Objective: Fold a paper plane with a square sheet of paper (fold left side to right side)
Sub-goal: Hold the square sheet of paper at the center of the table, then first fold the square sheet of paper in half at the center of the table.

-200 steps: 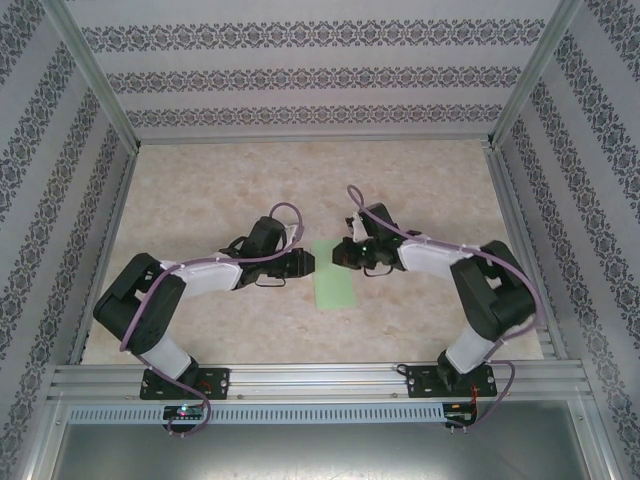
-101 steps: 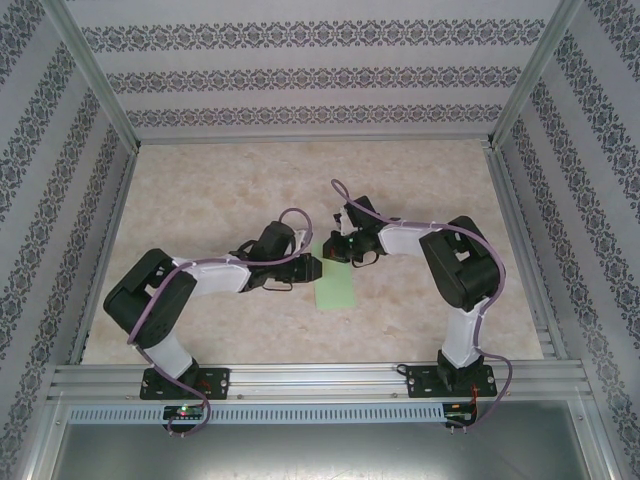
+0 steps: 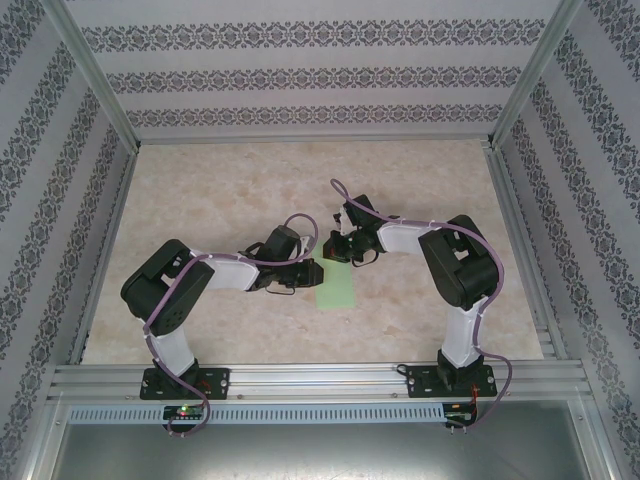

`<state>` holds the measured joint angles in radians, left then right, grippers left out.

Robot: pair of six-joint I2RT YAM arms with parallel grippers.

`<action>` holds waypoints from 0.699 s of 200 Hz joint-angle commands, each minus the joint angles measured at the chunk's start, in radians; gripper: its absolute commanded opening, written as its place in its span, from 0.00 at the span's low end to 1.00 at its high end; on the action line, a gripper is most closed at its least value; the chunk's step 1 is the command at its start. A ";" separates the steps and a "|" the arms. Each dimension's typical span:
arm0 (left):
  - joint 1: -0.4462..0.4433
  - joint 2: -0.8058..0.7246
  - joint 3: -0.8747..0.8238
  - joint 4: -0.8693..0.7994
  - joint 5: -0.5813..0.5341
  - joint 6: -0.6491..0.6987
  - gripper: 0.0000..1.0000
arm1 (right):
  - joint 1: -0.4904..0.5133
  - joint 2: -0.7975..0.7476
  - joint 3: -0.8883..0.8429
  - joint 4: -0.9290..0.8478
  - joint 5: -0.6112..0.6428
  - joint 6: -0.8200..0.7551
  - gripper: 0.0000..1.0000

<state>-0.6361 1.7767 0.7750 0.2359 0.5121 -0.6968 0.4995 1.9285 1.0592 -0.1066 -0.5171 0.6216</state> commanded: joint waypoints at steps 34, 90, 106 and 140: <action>-0.032 0.001 0.008 -0.023 0.000 0.036 0.17 | 0.004 0.035 0.015 -0.081 0.043 -0.033 0.05; -0.070 -0.063 -0.022 -0.143 -0.022 0.094 0.17 | 0.001 0.042 0.030 -0.106 0.061 -0.037 0.05; -0.085 -0.087 -0.036 -0.167 -0.023 0.105 0.17 | 0.002 0.044 0.033 -0.108 0.063 -0.038 0.05; -0.114 -0.113 -0.078 -0.170 -0.014 0.105 0.17 | 0.000 0.049 0.037 -0.113 0.060 -0.037 0.05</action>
<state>-0.7231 1.6928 0.7288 0.1139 0.4965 -0.6224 0.4995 1.9392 1.0912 -0.1570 -0.5098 0.5991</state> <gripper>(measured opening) 0.170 0.053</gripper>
